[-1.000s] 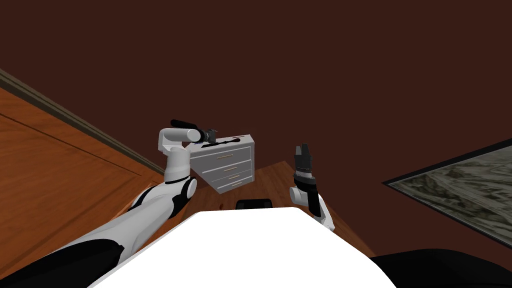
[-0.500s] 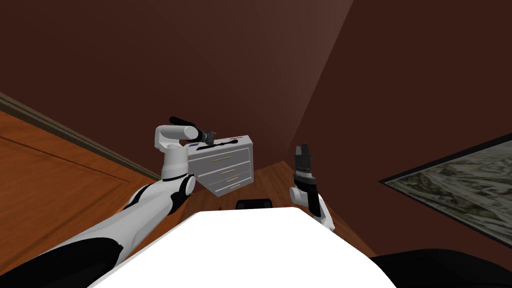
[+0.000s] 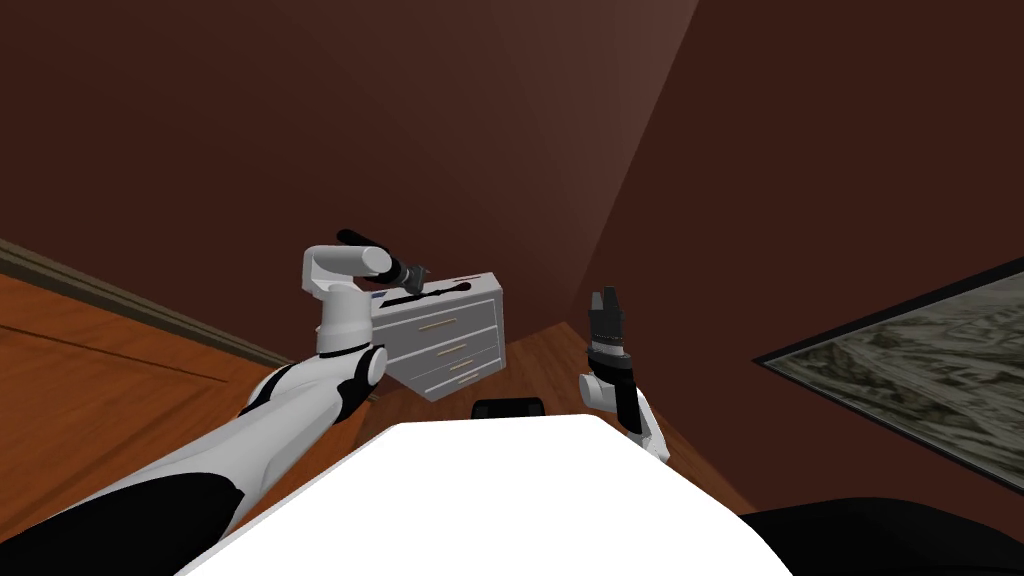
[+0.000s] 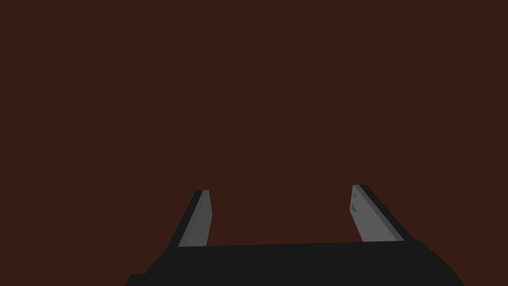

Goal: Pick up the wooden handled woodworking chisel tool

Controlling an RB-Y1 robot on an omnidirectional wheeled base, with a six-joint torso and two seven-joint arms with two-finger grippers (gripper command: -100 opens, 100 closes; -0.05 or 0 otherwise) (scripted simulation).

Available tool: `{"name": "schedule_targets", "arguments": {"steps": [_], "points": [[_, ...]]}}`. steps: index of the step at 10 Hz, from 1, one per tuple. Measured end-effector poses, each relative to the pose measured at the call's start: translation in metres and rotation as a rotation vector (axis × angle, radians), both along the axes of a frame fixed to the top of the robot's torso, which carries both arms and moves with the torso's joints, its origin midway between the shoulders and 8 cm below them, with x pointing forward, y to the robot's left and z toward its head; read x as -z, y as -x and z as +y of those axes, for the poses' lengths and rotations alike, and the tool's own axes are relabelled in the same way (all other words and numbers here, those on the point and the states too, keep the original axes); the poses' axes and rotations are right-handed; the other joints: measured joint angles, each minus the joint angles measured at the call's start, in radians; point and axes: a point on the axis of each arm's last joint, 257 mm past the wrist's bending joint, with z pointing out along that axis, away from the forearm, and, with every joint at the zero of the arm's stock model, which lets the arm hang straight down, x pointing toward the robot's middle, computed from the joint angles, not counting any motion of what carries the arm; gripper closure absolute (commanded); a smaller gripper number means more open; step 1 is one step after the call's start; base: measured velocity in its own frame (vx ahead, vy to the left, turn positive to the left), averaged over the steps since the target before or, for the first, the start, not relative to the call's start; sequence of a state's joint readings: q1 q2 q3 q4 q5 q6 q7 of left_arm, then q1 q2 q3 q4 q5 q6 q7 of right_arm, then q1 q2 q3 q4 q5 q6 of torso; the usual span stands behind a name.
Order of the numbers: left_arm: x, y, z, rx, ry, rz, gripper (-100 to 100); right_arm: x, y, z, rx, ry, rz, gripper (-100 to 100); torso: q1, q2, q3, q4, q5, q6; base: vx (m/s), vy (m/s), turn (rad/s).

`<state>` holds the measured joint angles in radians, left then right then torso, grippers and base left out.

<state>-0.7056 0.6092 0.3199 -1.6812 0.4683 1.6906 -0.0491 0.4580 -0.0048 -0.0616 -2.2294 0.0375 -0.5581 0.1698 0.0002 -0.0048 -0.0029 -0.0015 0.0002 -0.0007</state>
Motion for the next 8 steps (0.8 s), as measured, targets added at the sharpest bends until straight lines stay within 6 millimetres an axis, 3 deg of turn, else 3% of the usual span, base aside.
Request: {"name": "schedule_targets", "arguments": {"steps": [8], "points": [[0.037, 0.043, 0.015, -0.005, 0.002, 0.251, -100, 0.000, 0.000, 0.000, 0.000, 0.000, 0.000, 0, 0.000, 0.000, 0.000, 0.000, 0.000, 0.000, 0.064, 0.012, -0.049]]}}
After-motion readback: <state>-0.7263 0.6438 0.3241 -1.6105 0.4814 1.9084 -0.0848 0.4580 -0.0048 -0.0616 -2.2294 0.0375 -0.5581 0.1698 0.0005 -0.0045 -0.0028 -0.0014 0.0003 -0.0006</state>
